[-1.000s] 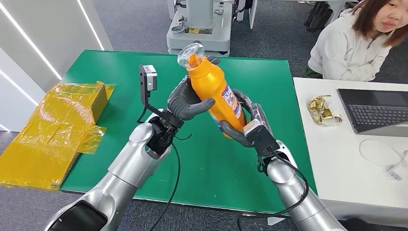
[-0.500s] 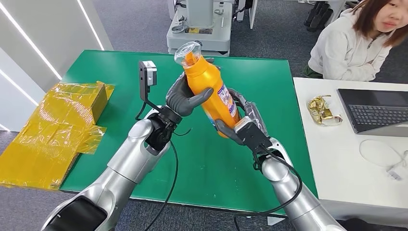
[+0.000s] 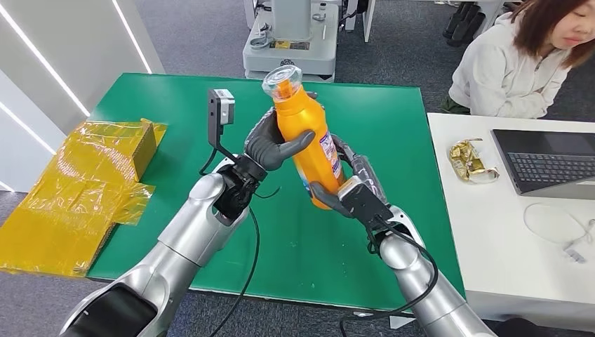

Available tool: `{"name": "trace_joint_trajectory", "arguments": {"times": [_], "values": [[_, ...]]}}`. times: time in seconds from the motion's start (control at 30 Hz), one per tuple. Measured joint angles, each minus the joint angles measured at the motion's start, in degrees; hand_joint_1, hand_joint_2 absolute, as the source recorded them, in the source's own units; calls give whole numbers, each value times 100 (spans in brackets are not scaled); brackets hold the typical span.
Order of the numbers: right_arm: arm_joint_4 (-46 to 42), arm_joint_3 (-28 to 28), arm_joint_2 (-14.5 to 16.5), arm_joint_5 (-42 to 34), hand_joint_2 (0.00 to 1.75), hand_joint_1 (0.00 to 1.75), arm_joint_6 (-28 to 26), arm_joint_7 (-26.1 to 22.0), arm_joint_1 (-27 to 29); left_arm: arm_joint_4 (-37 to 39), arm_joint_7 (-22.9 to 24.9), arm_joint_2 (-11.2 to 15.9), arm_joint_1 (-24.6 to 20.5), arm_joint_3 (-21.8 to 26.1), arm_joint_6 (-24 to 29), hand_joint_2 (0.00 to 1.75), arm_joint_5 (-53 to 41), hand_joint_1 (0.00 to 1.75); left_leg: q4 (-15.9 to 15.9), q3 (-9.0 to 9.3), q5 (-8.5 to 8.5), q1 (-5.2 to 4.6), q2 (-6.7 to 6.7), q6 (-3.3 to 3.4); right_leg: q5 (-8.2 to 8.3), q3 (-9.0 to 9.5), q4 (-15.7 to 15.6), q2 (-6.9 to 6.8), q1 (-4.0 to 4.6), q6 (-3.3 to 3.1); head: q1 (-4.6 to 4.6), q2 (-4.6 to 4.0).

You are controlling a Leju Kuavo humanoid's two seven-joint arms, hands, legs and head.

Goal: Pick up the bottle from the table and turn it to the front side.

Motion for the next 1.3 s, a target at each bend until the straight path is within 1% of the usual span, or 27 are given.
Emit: {"name": "trace_joint_trajectory", "arguments": {"times": [0.1, 0.17, 0.27, 0.33, 0.4, 0.47, 0.57, 0.67, 0.73, 0.8, 0.9, 0.97, 1.07, 1.2, 1.3], "values": [[-114, -38, -9, -21, 175, 0, 13, 3, 148, 2, -208, 12, -6, -39, 218, 175, -332, 175, -1, -1, 0, 0, -1, 0, 0, 0, 0, -1, 0, 0, 0, 0], [-277, -100, -53, -81, 175, 0, 33, -9, 320, 2, -454, 67, -10, -44, 536, 175, -836, 175, -1, -1, -1, 0, 0, 0, 0, 0, 0, 0, 0, 0, -1, 0], [-651, -197, -196, -190, 175, 0, 62, -50, 657, 3, -854, 248, -14, -45, 1108, 175, -1870, 175, -1, 0, -1, 0, 1, 0, -1, -1, 0, 0, 0, 0, -1, 0], [-915, -257, -305, -237, 175, 0, 65, -67, 878, 4, -1020, 399, -16, -38, 1276, 175, -2346, 175, -2, -1, -1, 0, 0, 0, -1, -1, 0, 0, 0, 0, -1, 0], [-1121, -308, -389, -261, 175, 0, 66, -75, 1044, 5, -1095, 513, -16, -30, 1361, 175, -2621, 175, -2, -2, -1, 0, 0, 0, -1, -1, 0, 0, 0, 0, -1, 0], [-1283, -344, -447, -292, 175, 0, 60, -99, 1168, 6, -1164, 593, -15, -27, 1603, 175, -3018, 175, -2, -2, -1, 0, 1, 0, -1, -1, 0, 0, 0, 0, -1, 0], [-1565, -397, -537, -330, 175, 0, 21, -165, 1402, 6, -1283, 742, -11, -15, 2091, 175, -3876, 175, -2, -2, -1, 0, 1, 0, -1, 0, 0, 0, 0, 0, -1, 0], [-1905, -464, -589, -274, 175, 0, -35, -200, 1686, 4, -1281, 890, 26, 4, 2500, 175, -4824, 175, -2, -3, -1, 0, 0, 0, -1, 0, 0, -1, 0, 1, -1, 0], [-2158, -506, -596, -145, 175, 0, -45, -214, 1897, 3, -1137, 970, 83, 12, 2868, 175, -5657, 175, -3, -3, -1, 0, 0, 0, -2, -1, 0, -1, 0, 1, -1, 0], [-2409, -544, -595, 21, 175, 0, -43, -223, 2110, 3, -876, 1058, 145, 13, 3313, 175, -6640, 175, -4, -5, -2, 0, 1, 0, -2, -3, 0, 0, 0, 1, -1, 0], [-2679, -597, -594, 222, 175, 0, -34, -228, 2329, 3, -209, 1208, 188, 10, 3933, 175, -8311, 175, -4, -7, -2, 1, 1, 0, -2, -6, 0, 0, 1, 1, -1, 0], [-2785, -633, -592, 289, 175, 0, -20, -231, 2402, 3, 252, 1298, 193, 9, 4192, 175, -9300, 175, -5, -8, -1, 1, 1, 0, -2, -6, 0, -1, 1, 0, -1, 0], [-2884, -685, -581, 320, 175, 0, -4, -238, 2445, 3, 711, 1392, 203, 9, 4289, 175, -10233, 175, -4, -8, 0, 1, 1, -1, -2, -5, 0, -1, 0, 1, 0, 0], [-2958, -762, -575, 322, 175, 0, 31, -251, 2461, 3, 1183, 1489, 259, 9, 4116, 175, -11456, 175, -3, -7, 1, 0, 1, -1, -1, -3, 0, -1, 0, 1, 0, 0], [-3041, -845, -575, 317, 175, 0, 46, -253, 2527, 3, 1465, 1600, 298, -1, 3910, 175, -11837, 175, -3, -7, 1, 0, 1, -1, -1, -5, 0, 0, 0, 1, 0, 0]]}}
